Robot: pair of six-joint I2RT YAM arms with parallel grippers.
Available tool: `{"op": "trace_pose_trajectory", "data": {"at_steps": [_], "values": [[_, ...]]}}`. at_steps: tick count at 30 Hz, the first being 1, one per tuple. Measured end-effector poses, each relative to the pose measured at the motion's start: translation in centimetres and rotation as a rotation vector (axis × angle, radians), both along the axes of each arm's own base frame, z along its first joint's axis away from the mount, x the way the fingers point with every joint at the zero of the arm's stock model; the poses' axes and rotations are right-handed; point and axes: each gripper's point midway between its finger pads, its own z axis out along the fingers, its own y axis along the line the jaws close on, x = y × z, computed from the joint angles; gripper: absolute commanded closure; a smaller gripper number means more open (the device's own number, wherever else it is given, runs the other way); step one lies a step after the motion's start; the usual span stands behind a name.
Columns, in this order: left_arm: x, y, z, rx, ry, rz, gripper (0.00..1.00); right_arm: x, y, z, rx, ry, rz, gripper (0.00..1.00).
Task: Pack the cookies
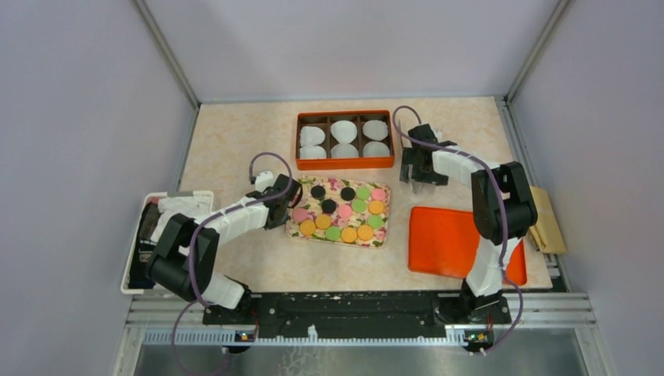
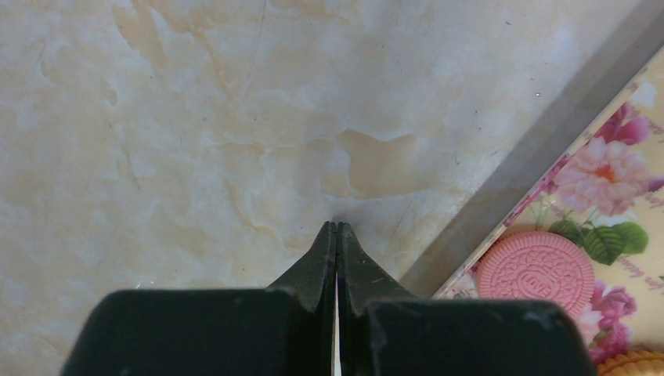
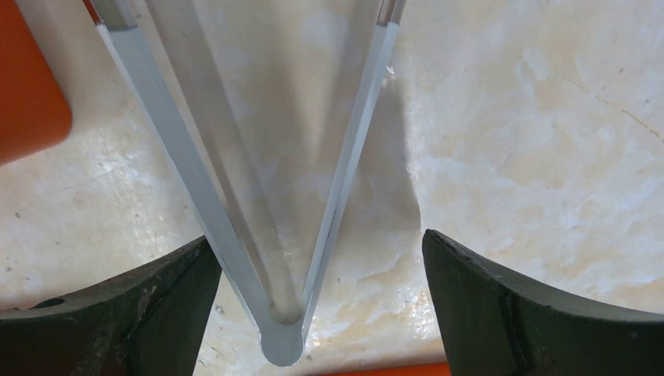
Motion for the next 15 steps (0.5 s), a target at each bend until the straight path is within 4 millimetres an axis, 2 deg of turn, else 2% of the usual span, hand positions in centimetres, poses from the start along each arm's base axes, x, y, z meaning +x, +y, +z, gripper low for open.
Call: {"op": "trace_pose_trajectory", "data": {"at_steps": [5,9,15], "values": [[0.1,-1.0,0.0,-0.062,-0.004,-0.030,1.00,-0.6,-0.5,0.0,0.000,0.027,-0.009,0.01],[0.2,-3.1,0.1,-0.167,-0.003,-0.067,1.00,-0.8,-0.8,0.1,-0.004,0.041,-0.013,0.01],[-1.4,-5.2,0.1,-0.308,0.008,-0.108,1.00,-1.0,-1.1,0.2,-0.010,0.063,-0.010,0.01]]}}
